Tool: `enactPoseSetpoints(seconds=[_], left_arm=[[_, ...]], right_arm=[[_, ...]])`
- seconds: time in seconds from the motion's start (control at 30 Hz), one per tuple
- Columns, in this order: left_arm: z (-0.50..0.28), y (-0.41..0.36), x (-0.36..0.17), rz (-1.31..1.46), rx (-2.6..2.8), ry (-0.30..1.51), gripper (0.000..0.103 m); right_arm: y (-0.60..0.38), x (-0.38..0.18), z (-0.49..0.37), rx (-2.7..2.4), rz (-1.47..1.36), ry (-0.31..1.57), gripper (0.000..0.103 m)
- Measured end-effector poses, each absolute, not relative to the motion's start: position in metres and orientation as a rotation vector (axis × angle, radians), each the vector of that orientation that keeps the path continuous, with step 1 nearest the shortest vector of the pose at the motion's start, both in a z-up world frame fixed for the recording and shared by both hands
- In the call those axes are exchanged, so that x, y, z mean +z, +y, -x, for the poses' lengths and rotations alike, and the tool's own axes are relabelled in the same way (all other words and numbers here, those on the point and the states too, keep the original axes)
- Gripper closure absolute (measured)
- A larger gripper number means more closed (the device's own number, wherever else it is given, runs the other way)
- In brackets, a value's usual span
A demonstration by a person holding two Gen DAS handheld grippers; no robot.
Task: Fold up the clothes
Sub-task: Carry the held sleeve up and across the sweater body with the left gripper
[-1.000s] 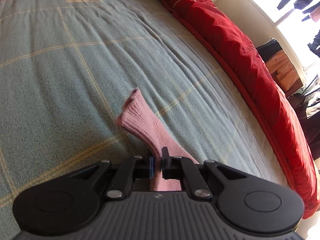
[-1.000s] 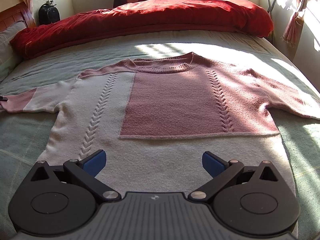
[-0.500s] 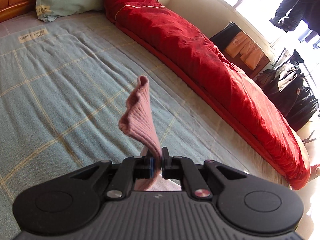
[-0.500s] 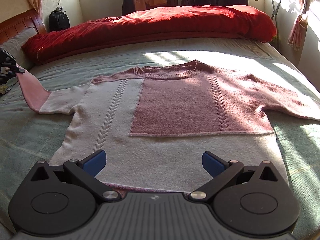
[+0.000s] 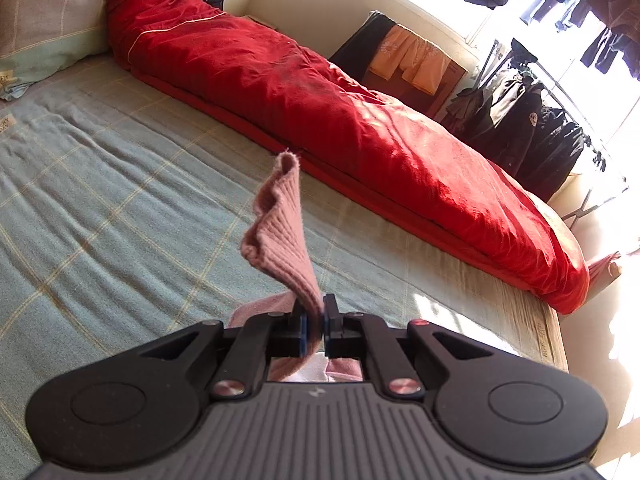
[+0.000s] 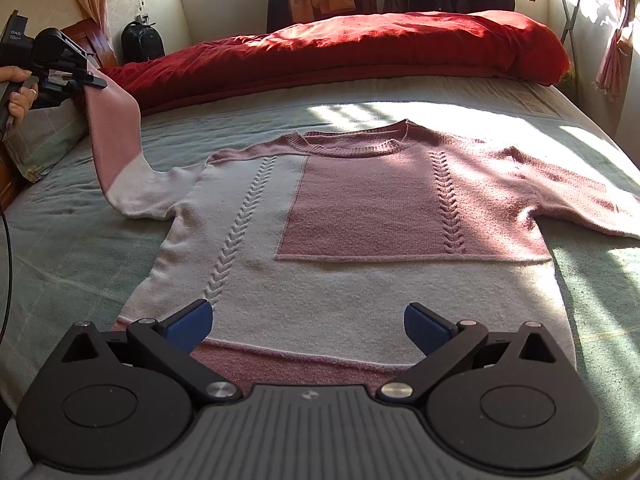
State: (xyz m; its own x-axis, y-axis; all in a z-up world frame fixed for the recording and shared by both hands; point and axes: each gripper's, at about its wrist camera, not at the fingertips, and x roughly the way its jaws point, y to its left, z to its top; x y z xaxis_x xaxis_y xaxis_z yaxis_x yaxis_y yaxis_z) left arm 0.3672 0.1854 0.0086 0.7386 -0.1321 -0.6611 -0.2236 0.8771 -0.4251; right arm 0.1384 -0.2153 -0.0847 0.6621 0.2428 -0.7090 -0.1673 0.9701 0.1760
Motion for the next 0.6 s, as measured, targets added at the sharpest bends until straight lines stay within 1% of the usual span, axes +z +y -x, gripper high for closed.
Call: enactPoseSetpoints(seconds=[0.27,0.6], left_arm=[[-0.374,0.135,0.030,0.478,-0.014,0.744,0.098],[-0.377,0.082,0.045,0.437,-0.078,0.757,0.098]], right_arm=[[-0.235,-0.081,-0.134,0.228,-0.146,0.788,0.000],[-0.250,-0.086,-0.127,0.237,-0.176,0.777,0.000]])
